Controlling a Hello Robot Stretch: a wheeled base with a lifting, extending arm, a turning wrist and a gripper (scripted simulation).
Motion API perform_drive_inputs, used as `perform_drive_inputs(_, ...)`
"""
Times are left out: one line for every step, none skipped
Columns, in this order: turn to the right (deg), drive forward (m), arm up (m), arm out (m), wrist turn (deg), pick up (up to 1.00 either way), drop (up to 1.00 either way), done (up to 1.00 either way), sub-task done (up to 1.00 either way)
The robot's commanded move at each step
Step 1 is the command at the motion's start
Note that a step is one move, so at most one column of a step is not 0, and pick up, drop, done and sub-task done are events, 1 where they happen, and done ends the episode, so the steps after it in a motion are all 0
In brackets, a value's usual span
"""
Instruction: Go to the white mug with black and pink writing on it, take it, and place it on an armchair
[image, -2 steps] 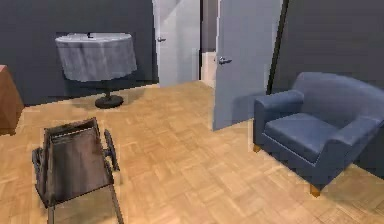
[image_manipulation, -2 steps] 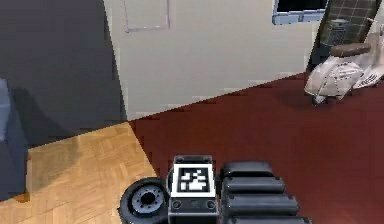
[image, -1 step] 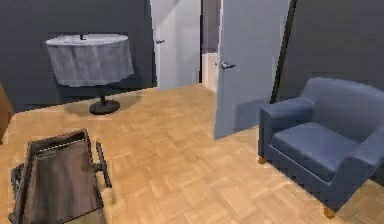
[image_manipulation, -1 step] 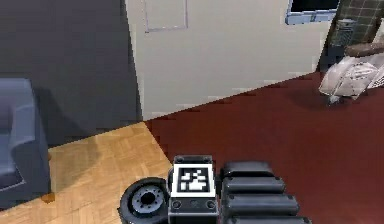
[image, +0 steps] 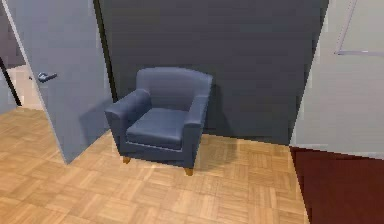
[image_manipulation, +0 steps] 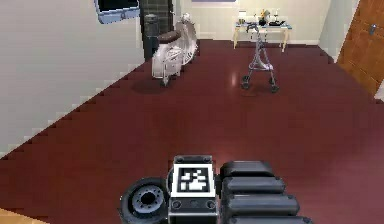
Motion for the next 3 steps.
perform_drive_inputs(3.0, 0.0, 0.0, 0.0, 0.0, 0.0, 0.0, 0.0, 0.0)
perform_drive_inputs(0.0, 0.15, 0.0, 0.0, 0.0, 0.0, 0.0, 0.0, 0.0)
perform_drive_inputs(-30.0, 0.0, 0.0, 0.0, 0.0, 0.0, 0.0, 0.0, 0.0)
